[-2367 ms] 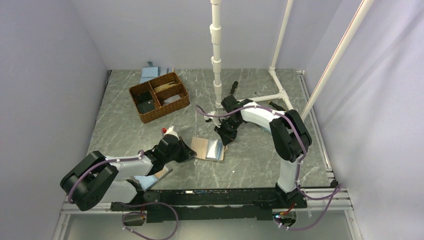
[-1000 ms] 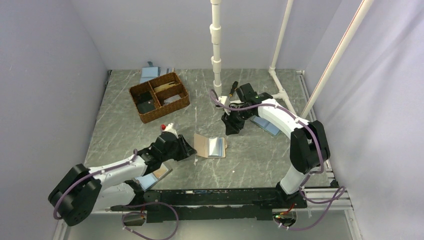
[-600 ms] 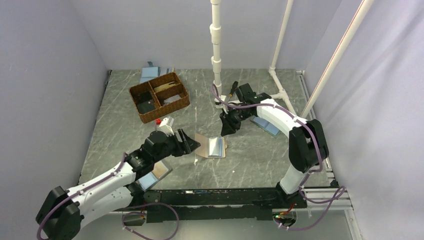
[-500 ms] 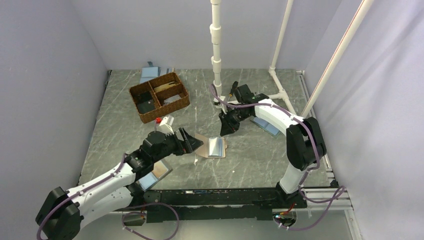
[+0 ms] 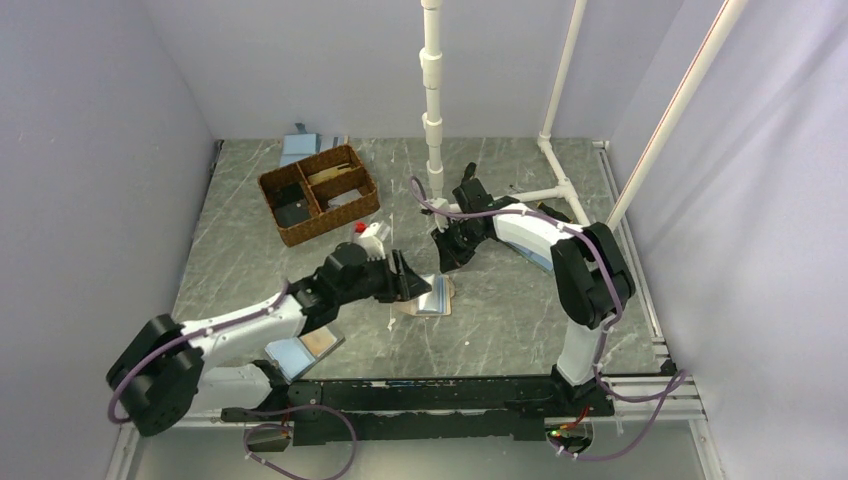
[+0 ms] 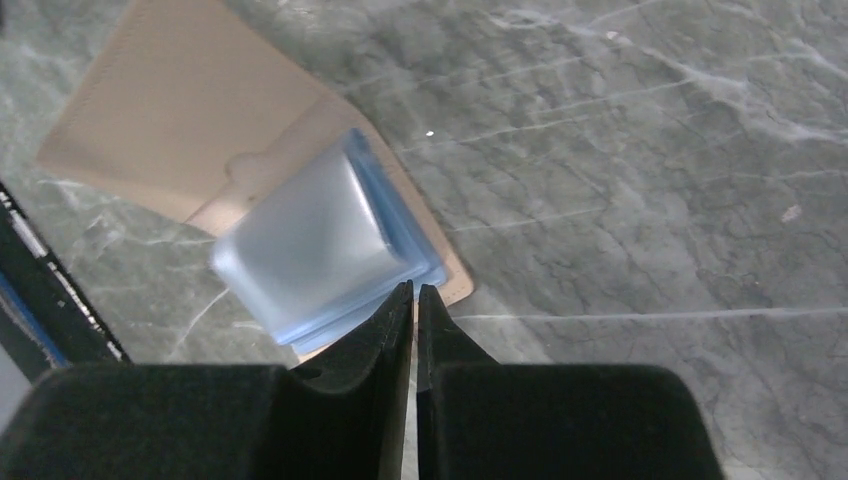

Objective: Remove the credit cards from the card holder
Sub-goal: Open the card holder at the center of the board.

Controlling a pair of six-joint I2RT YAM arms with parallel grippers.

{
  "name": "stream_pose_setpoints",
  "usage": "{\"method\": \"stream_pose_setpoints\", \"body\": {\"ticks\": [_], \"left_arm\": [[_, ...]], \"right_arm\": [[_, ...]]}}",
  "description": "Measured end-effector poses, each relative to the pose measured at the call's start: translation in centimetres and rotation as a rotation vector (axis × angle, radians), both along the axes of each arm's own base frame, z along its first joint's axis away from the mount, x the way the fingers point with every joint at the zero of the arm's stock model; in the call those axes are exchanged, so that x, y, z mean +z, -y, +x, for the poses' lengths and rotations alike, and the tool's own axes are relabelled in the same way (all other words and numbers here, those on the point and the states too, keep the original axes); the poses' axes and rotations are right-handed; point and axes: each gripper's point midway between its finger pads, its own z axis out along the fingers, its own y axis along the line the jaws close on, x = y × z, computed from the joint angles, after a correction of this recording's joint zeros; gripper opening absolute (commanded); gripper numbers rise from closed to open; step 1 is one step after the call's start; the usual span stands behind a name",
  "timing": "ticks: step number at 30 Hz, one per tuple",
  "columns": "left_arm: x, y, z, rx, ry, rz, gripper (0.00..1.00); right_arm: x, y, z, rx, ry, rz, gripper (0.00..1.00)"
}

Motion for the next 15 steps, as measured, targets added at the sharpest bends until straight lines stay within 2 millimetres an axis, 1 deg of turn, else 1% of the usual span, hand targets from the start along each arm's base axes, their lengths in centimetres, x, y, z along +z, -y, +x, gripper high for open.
{"method": "stream_pose_setpoints", "body": {"ticks": [2,3,5,6,8,10,12,15], "left_arm": [[0.1,1.2,0.8,-0.006,0.001,0.04,0.59],[-0.3,1.5,1.2,0.0,-0.002,0.066,0.59],[-1.4,2.0,2.1,0.017,-0.022,0.12,0.59],[-2.3,2.0,2.6,0.03,-0.039,0.154,0.6],[-4.9,1.8,3.1,0.052,-0.084,0.235,0.61],[-7.5,1.0,2.9,0.066,-0.129,0.312,0.64],[-9.2,0.3,2.5,0.072,-0.166,0.366,0.67],[-10.0,0.0,2.3,0.07,-0.187,0.395,0.71]], "right_arm": [[-0.6,0.2,0.3,-0.019,-0.001,-0.02,0.08],[-0.8,0.3,0.4,-0.027,-0.002,-0.028,0.08],[-1.3,0.4,0.6,-0.039,0.0,-0.042,0.08],[-1.4,0.4,0.7,-0.042,0.0,-0.046,0.08],[-1.6,0.4,0.8,-0.045,0.001,-0.05,0.07],[-1.9,0.4,0.7,-0.047,-0.002,-0.058,0.07],[-2.1,0.3,0.6,-0.044,-0.005,-0.063,0.07],[-2.3,0.1,0.4,-0.036,-0.009,-0.068,0.07]]}}
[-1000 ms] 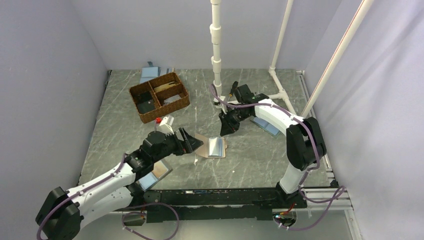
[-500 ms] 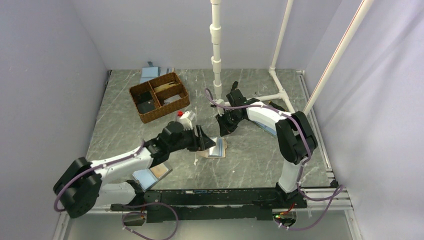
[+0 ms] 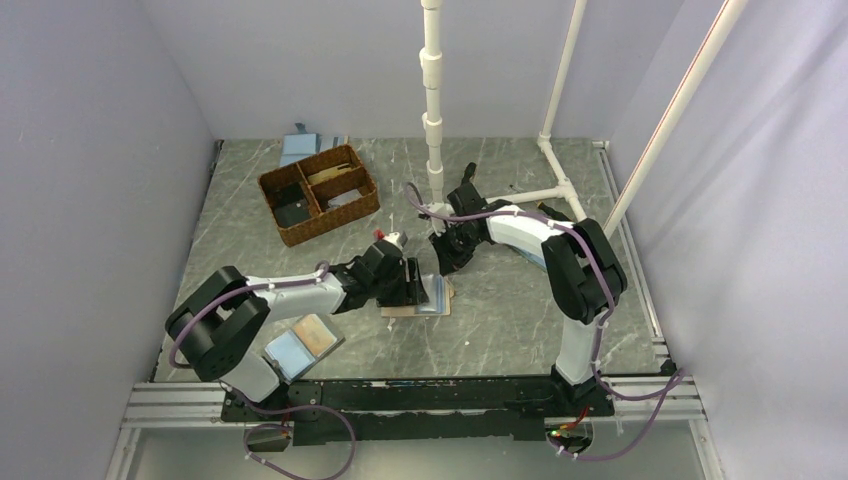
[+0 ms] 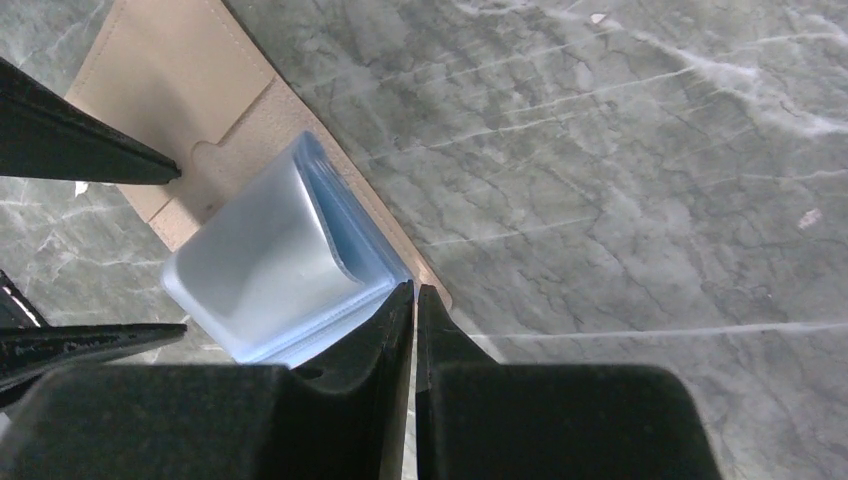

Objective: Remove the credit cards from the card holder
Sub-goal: Open the card holder at the center of the board.

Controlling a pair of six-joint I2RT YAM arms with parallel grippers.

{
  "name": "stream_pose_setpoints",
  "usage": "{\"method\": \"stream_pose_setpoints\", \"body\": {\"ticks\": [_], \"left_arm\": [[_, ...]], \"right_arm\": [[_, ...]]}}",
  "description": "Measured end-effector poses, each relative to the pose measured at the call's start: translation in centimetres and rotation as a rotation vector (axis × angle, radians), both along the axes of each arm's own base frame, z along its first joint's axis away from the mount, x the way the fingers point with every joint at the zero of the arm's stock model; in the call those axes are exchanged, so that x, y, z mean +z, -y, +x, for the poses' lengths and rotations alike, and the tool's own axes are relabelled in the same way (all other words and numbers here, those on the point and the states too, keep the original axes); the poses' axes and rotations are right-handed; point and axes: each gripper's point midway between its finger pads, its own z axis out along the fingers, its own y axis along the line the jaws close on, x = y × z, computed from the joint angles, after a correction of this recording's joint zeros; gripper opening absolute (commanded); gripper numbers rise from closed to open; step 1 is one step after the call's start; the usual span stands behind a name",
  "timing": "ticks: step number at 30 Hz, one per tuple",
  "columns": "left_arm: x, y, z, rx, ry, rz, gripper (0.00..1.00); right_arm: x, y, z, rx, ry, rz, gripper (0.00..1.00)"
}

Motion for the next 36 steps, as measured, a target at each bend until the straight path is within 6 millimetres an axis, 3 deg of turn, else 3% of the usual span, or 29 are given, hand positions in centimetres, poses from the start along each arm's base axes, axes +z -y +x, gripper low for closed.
{"method": "stream_pose_setpoints", "body": {"ticks": [12,25,33,36], "left_arm": [[0.3,0.9,0.0,-0.025,-0.004,-0.026,0.86],[0.5,1.1,0.0,-0.029,0.003,-0.043,0.85],[0.2,0.8,0.1,-0.008,0.008,-0.042,0.74],[0.0,0.4,0.0,0.015,0.006,-0.039,0.53]], "right_arm": [[0.5,-1.6,-1.6,0.058,-0.044,0.064,0.07],[2.1,-3.9,-4.5,0.15,-0.16,0.218,0.07],[2.1,-4.7,-5.9,0.173,-0.253,0.286,0.08],[2.0,-4.7,-6.0,0.175,-0.265,0.291,0.09]]}}
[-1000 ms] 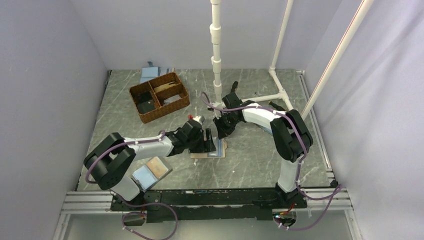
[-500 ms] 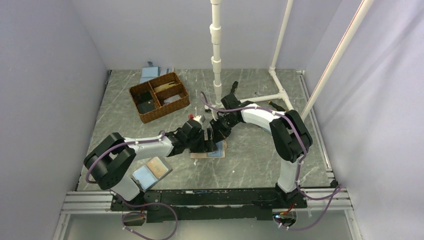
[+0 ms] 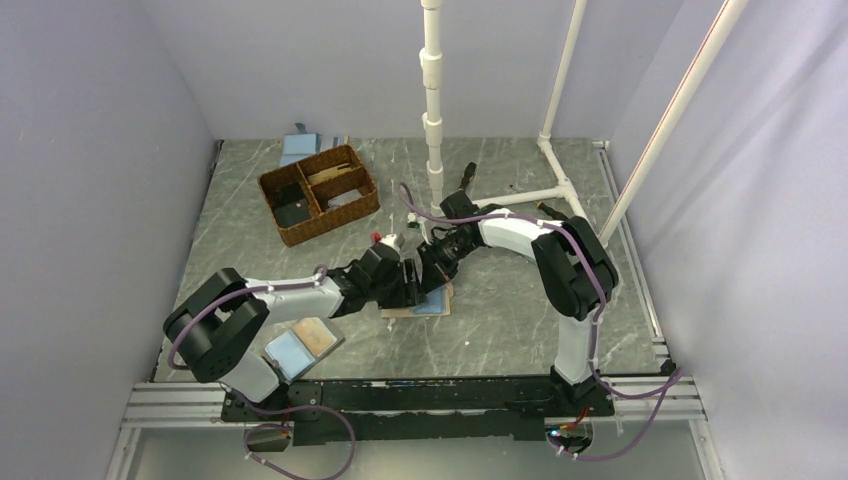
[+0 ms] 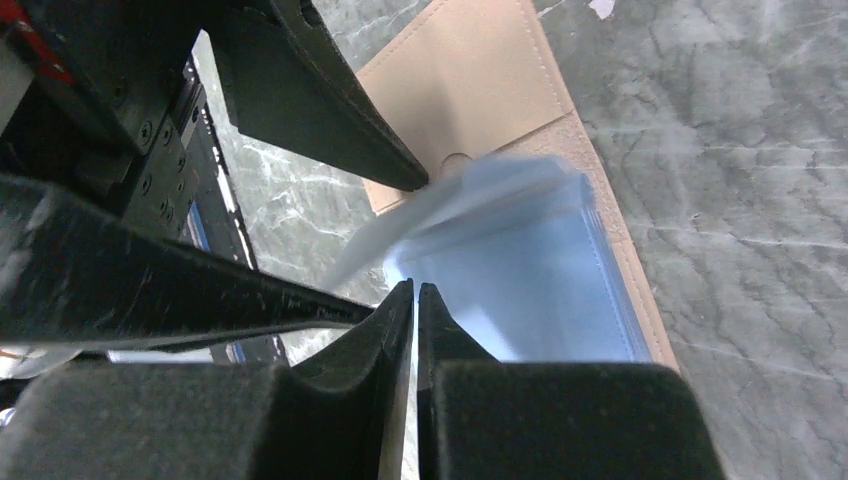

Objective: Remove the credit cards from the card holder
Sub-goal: Open the card holder at the center of the board.

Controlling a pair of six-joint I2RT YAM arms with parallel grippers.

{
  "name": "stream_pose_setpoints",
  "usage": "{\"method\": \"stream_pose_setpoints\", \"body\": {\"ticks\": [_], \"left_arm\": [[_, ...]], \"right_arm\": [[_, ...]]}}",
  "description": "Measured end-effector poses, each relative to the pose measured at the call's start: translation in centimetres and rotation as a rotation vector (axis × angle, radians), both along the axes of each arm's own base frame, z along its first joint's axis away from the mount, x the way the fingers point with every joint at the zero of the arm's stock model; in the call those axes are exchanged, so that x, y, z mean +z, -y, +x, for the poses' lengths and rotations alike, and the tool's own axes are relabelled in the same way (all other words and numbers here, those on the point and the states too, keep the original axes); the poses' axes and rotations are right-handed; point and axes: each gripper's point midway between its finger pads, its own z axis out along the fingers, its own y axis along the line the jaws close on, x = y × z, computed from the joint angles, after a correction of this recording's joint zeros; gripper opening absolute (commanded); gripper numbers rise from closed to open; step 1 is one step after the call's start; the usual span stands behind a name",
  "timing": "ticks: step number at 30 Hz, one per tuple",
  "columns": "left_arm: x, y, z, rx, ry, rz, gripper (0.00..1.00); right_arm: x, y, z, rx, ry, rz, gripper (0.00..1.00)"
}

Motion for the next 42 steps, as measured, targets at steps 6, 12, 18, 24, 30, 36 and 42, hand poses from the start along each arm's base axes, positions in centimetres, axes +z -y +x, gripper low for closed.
{"method": "stream_pose_setpoints", "body": {"ticks": [6,12,18,24,30,36,42], "left_arm": [[-1.2,-1.4,-0.7,0.043,-0.032,0.033,0.3],[-1.3,-2.0,-0.7,0.075,-0.031,0.048,0.28],[-1.3,-2.1,-0.7,0.078,-0.03,0.047,0.27],[-1.3,-2.1,-0.7,0.078,-0.03,0.047,0.27],[-1.3,-2.1,-0.7,0.077,-0.03,0.046,0.27],[-1.3,-2.1,-0.7,0.076,-0.03,0.046,0.28],[-1.3,-2.0,-0.7,0.075,-0.031,0.044,0.29]], "right_arm": [[-0.4,0.4,0.5,-0.022,0.016,-0.034,0.1],[-1.3,1.7,2.0,-0.068,0.059,-0.101,0.1],[-2.0,2.6,3.0,-0.105,0.101,-0.166,0.1],[-2.0,3.1,3.7,-0.125,0.142,-0.204,0.1],[-2.3,3.6,4.3,-0.142,0.17,-0.241,0.16],[-2.2,3.6,4.2,-0.14,0.169,-0.238,0.26],[-2.0,3.3,3.9,-0.133,0.156,-0.22,0.29]]}}
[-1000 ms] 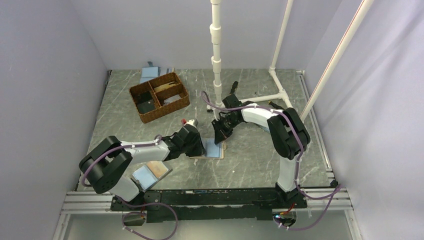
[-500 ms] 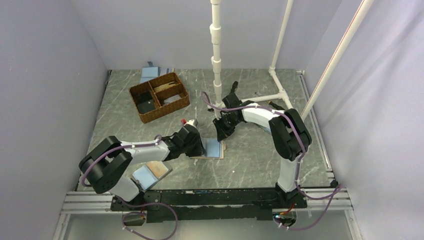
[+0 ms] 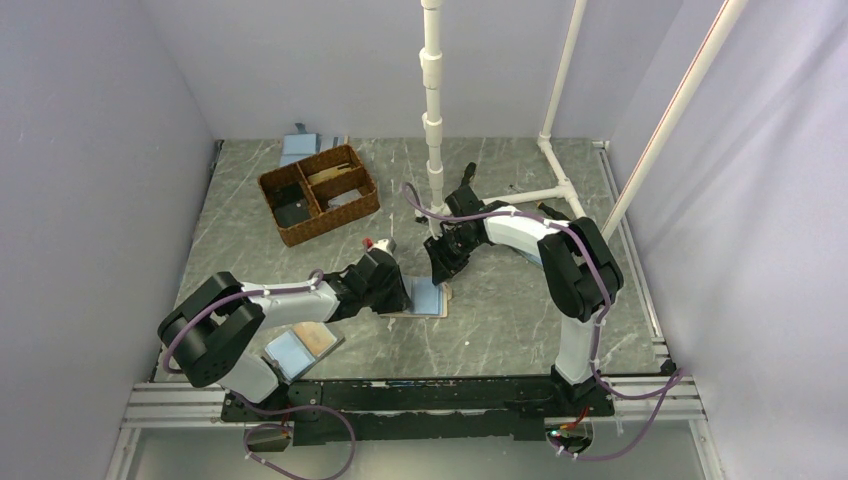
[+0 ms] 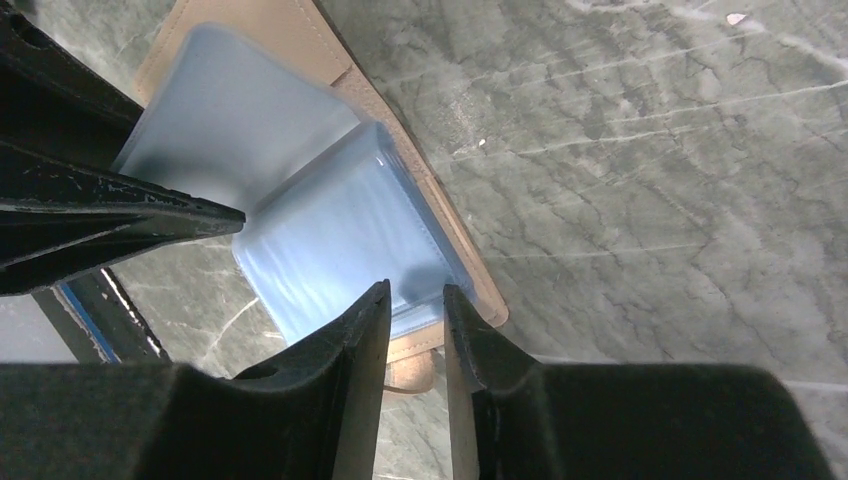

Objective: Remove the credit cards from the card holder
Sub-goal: Open the card holder at the center of the board.

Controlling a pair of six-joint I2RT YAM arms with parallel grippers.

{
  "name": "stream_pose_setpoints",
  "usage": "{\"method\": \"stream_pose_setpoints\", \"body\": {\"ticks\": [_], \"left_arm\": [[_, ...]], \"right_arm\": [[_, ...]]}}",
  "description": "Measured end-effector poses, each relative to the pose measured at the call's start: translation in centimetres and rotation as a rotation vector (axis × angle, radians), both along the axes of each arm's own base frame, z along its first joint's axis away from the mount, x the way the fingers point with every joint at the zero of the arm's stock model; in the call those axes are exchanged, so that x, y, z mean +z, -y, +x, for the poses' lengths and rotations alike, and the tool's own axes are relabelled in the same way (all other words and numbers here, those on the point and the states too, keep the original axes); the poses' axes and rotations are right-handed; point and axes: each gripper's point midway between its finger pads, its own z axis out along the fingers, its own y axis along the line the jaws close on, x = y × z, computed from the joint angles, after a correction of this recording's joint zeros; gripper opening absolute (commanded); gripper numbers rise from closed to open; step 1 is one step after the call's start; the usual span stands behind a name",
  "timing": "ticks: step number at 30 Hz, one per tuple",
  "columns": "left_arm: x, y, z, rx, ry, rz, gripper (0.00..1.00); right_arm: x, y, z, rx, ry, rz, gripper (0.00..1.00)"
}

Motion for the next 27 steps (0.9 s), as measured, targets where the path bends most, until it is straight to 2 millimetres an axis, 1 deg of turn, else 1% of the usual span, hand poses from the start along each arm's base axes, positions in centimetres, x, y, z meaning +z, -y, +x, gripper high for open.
{"method": "stream_pose_setpoints", "body": {"ticks": [6,12,14,19,22,25,27], "left_arm": [[0.1,0.2,0.0,-0.006,0.001,-0.009,0.35],[0.4,0.7,-0.1,-0.022,0.006,-0.039,0.48],[0.4,0.9,-0.1,-0.028,0.011,-0.053,0.51],[0.7,1.3,-0.2,-0.041,0.016,-0.075,0.51],[0.7,1.3,-0.2,-0.04,0.015,-0.075,0.46],[0.5,1.0,-0.2,-0.033,0.01,-0.065,0.41],[0.4,0.9,-0.2,-0.027,0.008,-0.06,0.39]], "right_arm": [[0.4,-0.5,-0.5,0.015,-0.022,0.038,0.29],[1.1,-1.4,-1.5,0.038,-0.075,0.105,0.28],[1.2,-1.6,-1.8,0.043,-0.094,0.121,0.28],[1.0,-1.8,-2.1,0.039,-0.126,0.131,0.27],[0.8,-1.6,-1.8,0.025,-0.12,0.116,0.27],[0.6,-1.0,-1.2,-0.002,-0.108,0.095,0.29],[0.6,-0.7,-0.8,-0.017,-0.099,0.089,0.3]]}}
